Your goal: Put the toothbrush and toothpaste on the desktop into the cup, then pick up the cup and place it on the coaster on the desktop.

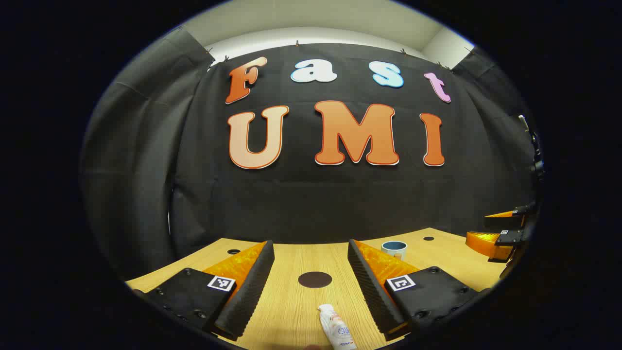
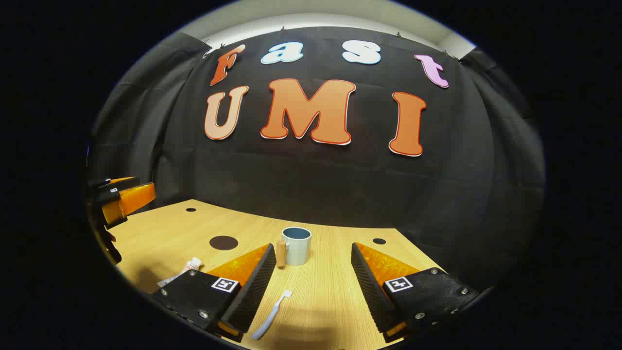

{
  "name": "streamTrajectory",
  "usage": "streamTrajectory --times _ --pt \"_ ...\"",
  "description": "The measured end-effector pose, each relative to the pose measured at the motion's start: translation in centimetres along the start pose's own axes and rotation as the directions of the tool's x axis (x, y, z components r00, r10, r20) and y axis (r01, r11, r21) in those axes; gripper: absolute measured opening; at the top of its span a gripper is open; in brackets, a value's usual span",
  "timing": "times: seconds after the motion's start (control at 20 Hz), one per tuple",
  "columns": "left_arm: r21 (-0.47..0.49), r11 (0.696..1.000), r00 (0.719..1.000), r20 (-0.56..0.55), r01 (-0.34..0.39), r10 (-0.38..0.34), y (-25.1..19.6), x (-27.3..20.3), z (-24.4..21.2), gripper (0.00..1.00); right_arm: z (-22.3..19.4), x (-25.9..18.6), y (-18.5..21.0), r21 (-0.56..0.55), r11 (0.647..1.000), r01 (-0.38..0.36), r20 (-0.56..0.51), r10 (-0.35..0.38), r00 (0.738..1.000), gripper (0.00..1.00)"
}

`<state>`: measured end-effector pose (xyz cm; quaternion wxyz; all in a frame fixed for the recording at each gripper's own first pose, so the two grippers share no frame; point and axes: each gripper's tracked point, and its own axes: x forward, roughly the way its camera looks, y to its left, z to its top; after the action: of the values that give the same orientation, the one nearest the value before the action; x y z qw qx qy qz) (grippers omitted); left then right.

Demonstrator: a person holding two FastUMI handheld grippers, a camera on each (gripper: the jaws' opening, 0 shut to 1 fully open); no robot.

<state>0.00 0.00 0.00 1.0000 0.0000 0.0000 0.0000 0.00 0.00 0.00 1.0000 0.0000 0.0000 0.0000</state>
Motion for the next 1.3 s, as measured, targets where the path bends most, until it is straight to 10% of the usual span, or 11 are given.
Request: streamTrajectory --times 0.7,1.3 --pt "-0.011 1.000 0.999 -0.039 0.006 -0.007 -0.4 -0.3 -0.7 0.98 -2.8 -0.1 0.4 0.066 0.997 -0.042 -0.162 0.052 0.985 0.94" --pt "-0.079 0.994 0.959 -0.264 0.080 -0.098 -2.2 0.3 -6.9 0.98 -10.1 0.3 3.3 0.123 0.989 -0.077 -0.453 0.125 0.883 0.92"
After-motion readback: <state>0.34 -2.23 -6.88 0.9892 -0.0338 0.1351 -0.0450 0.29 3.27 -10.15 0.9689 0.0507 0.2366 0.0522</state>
